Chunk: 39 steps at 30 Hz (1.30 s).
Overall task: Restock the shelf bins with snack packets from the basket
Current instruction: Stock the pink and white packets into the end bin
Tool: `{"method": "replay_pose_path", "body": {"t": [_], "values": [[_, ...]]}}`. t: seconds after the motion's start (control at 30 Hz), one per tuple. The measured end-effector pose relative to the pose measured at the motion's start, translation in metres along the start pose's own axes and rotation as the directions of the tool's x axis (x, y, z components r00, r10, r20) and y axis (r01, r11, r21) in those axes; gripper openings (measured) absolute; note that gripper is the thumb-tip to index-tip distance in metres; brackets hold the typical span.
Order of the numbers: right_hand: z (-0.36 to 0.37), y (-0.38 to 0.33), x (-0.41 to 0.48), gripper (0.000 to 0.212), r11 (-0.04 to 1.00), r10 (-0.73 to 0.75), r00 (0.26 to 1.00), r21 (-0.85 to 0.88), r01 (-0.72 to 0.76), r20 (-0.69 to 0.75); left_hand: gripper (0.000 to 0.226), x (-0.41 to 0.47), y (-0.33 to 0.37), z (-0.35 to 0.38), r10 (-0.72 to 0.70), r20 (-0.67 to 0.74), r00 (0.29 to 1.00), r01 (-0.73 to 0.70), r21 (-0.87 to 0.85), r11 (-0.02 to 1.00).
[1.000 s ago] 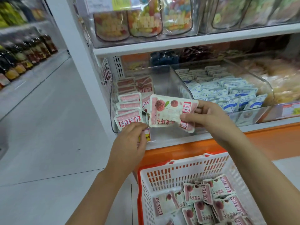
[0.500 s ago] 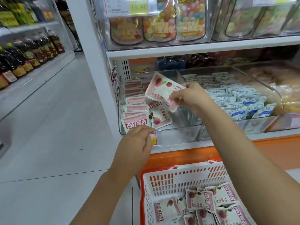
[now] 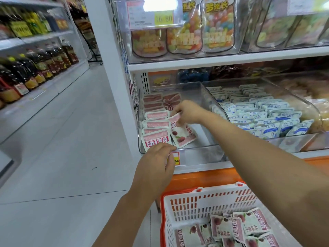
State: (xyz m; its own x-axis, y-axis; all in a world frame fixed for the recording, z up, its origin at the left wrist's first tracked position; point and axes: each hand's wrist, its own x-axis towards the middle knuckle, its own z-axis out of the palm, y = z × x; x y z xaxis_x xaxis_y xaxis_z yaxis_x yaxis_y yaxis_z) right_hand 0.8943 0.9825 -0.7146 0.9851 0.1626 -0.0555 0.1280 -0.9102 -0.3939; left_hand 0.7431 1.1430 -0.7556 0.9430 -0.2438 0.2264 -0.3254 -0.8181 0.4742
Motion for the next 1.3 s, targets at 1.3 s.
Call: {"method": "replay_pose_path", "body": {"t": [1.3], "values": [[0.044,0.029,0.01,0.097,0.912,0.356,0.934,0.211,-0.353,0.025,0.045,0.02,-0.009,0.011,-0.076,0.087,0.993,0.063,0.145,0.987]]}}
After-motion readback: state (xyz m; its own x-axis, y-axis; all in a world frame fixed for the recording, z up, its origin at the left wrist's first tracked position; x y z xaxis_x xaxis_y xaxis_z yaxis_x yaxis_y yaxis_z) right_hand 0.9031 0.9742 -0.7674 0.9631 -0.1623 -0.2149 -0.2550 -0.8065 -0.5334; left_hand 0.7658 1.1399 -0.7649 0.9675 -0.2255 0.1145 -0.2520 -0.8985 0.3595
